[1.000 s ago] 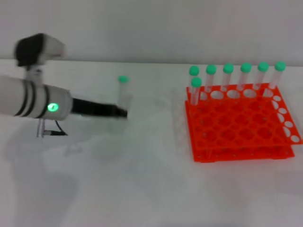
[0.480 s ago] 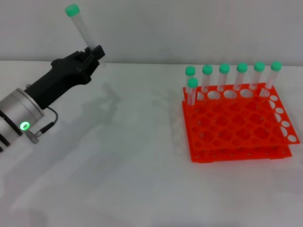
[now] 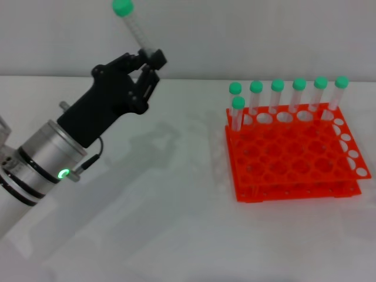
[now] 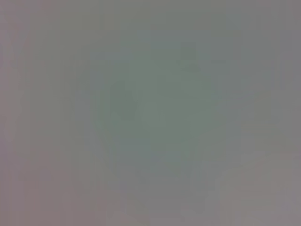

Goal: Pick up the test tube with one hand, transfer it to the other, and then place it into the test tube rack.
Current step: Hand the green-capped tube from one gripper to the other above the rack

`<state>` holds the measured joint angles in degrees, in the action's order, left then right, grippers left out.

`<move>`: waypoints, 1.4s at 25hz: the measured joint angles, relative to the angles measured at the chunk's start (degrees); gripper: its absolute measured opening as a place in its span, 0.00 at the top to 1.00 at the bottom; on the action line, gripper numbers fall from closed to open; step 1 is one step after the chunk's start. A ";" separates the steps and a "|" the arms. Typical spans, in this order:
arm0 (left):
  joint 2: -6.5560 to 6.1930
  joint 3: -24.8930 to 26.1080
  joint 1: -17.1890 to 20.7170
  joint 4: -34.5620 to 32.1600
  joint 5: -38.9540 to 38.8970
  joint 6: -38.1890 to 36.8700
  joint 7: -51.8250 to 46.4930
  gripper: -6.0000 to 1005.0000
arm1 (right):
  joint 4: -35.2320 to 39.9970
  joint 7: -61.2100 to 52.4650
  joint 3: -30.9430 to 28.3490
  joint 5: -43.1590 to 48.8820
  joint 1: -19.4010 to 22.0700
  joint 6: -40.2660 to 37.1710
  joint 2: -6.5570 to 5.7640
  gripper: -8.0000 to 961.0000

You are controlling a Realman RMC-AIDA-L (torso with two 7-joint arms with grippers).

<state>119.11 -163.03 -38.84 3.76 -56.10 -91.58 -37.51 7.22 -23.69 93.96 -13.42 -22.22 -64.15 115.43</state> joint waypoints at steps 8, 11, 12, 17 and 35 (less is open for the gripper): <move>-0.40 0.00 -3.36 -0.52 8.51 -0.30 0.87 0.78 | 1.06 -13.33 5.14 7.51 0.11 -8.55 -3.38 0.10; -0.52 0.00 -4.61 1.17 10.44 -0.30 -1.17 0.78 | 1.10 -18.76 5.17 12.56 -0.62 -10.75 -5.17 0.10; -0.53 0.00 -5.05 1.90 11.21 -0.36 -2.12 0.78 | 1.12 -19.74 5.16 13.89 -0.81 -11.60 -5.67 0.10; -0.45 0.00 -7.14 3.16 15.27 -0.34 -3.43 0.78 | 1.14 -20.86 5.20 18.11 -1.00 -15.61 -6.49 0.10; 0.32 -0.01 -4.80 -5.59 19.99 12.07 -2.00 0.77 | 5.45 -26.46 5.26 37.00 -8.09 -27.81 -8.84 0.10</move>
<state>119.43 -163.04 -43.64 -1.83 -36.11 -79.52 -39.52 12.67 -50.15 99.22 23.57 -30.31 -91.97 106.59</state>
